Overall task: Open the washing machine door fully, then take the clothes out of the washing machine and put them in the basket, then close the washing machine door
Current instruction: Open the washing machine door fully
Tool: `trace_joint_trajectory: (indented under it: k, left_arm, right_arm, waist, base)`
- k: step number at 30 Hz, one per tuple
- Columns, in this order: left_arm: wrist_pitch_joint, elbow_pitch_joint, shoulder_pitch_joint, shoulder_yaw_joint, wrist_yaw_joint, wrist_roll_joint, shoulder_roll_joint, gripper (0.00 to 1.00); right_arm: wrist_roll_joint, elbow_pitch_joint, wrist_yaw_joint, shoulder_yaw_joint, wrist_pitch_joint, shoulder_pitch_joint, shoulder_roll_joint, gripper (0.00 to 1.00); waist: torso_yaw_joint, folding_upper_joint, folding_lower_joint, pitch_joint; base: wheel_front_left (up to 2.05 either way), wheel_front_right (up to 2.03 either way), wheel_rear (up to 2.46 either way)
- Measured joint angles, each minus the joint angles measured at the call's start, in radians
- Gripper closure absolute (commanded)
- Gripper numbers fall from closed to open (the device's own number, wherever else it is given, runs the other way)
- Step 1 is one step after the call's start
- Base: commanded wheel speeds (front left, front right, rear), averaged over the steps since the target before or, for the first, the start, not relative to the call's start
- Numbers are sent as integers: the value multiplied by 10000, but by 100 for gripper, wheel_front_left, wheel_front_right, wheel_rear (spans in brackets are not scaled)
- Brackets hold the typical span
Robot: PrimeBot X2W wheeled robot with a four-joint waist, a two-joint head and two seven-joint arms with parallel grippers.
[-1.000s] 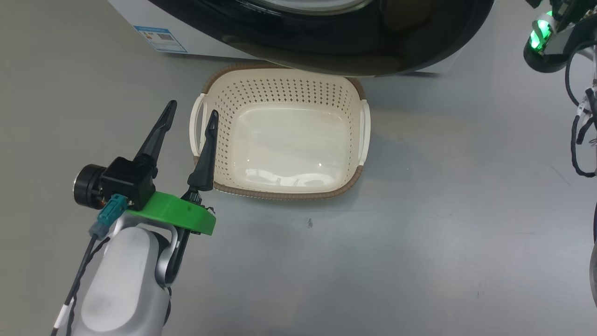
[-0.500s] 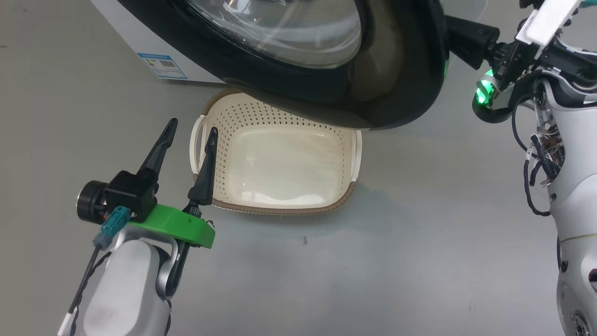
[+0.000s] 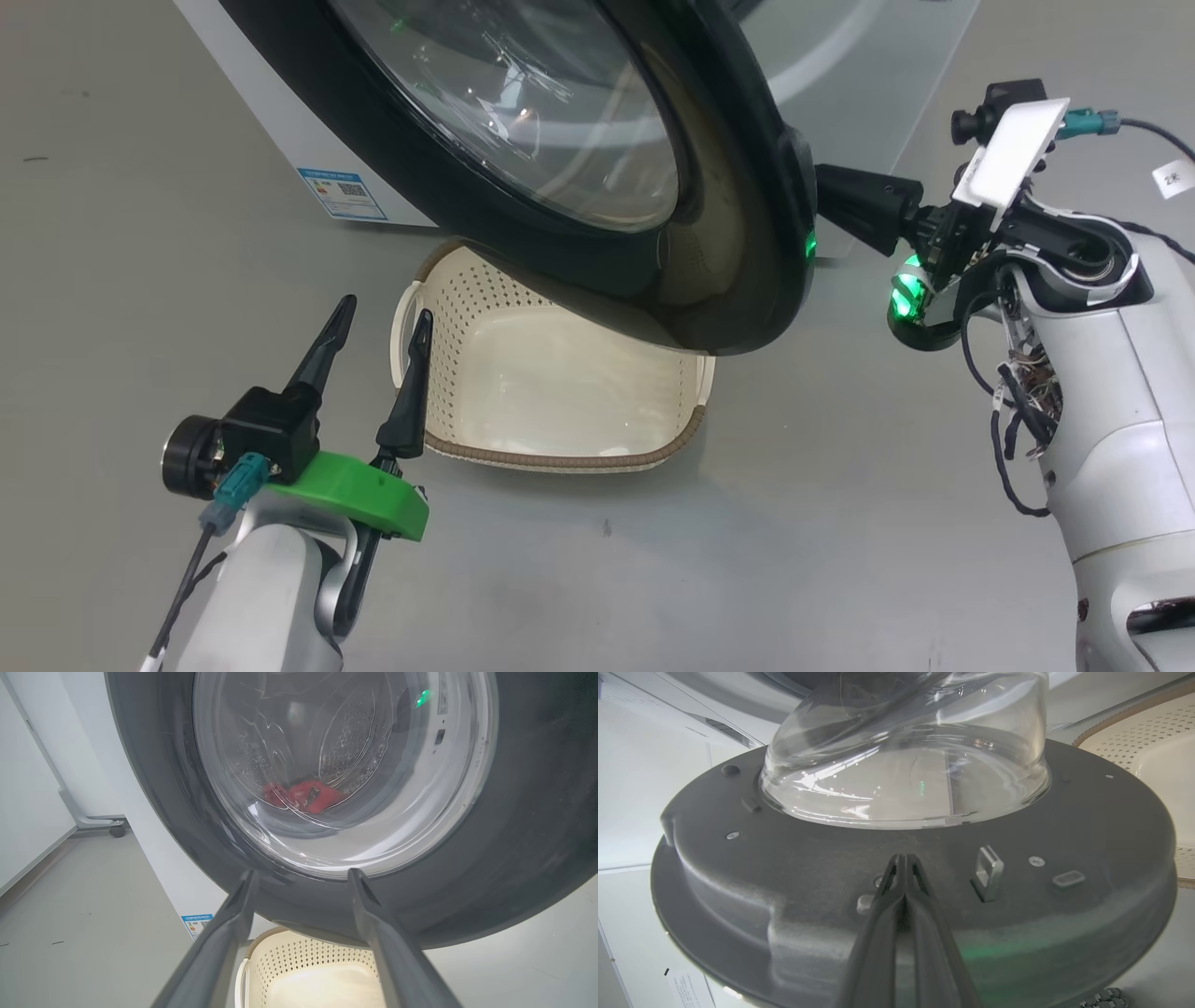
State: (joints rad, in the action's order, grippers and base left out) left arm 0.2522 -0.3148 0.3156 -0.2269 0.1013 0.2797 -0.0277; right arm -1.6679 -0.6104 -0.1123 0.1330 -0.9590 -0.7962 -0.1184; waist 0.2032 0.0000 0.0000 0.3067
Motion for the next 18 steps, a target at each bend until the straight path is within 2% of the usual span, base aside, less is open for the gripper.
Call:
trace_joint_trajectory:
  k: [18]
  left_arm:
    - [0,-353,-818,-142,-6,-86,-10,0]
  right_arm:
    - [-207,395,-10,756,-479,1488,359,100]
  waist:
    - [201,0,0,-1134]
  base:
    - [0,0,0]
